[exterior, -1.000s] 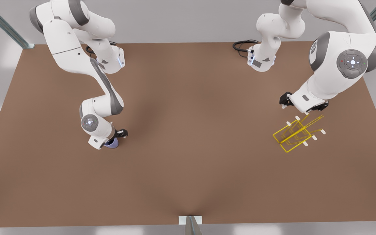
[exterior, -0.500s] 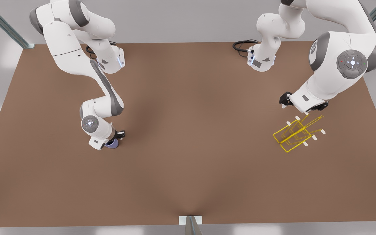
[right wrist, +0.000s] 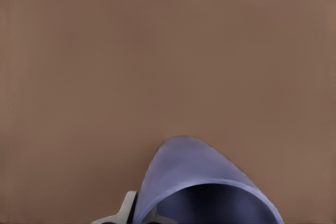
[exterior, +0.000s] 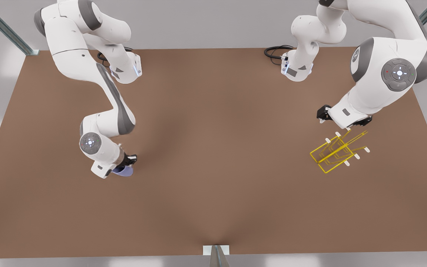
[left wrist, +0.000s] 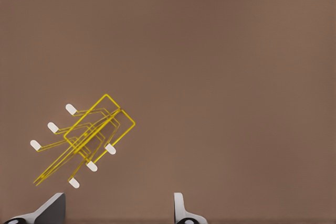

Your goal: Place the cup on the cup holder

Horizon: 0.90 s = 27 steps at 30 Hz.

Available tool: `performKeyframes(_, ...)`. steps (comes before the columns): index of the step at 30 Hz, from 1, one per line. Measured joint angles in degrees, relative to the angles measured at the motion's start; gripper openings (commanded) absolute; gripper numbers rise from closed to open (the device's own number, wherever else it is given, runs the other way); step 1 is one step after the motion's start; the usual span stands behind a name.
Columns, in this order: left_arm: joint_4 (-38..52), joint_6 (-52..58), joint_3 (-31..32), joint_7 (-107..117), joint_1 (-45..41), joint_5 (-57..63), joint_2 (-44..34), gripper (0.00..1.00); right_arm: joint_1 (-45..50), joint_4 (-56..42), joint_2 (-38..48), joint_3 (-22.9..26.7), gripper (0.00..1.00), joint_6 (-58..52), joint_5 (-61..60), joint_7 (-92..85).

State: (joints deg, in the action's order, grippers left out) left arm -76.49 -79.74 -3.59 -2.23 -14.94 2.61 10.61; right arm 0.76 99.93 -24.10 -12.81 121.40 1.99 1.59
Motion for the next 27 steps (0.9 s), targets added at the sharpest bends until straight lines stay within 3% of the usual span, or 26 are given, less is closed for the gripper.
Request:
performKeyframes(4,0.00,0.04,0.00,-0.01,0.00,0.01,0.00,1.00,0.01,-7.36,-0.09,-0.01,0.21,-9.11,-11.98,0.39)
performKeyframes(8,0.00,0.07,0.00,-0.01,0.00,0.04,0.03,1.00,0.50,-8.76,-1.32,0.00,0.21,-15.29,-31.40,0.43)
performKeyframes(11,-0.02,0.11,0.00,-0.02,0.00,0.06,0.07,1.00,1.47,-11.70,-7.65,0.03,0.21,-17.81,-45.57,-0.78)
performKeyframes(16,-0.05,0.19,0.00,-0.02,0.00,0.07,0.25,1.00,4.98,-25.03,-22.52,0.09,0.21,-19.66,-64.70,-4.69)
performKeyframes(21,-0.04,0.24,0.00,-0.03,-0.09,0.07,0.26,1.00,12.87,-41.52,-37.95,0.40,0.21,-22.78,-73.40,-8.82)
performKeyframes(27,-0.04,0.25,0.00,-0.03,-0.09,0.08,0.41,1.00,18.70,-45.67,-42.15,0.44,0.21,-27.70,-76.48,-13.40)
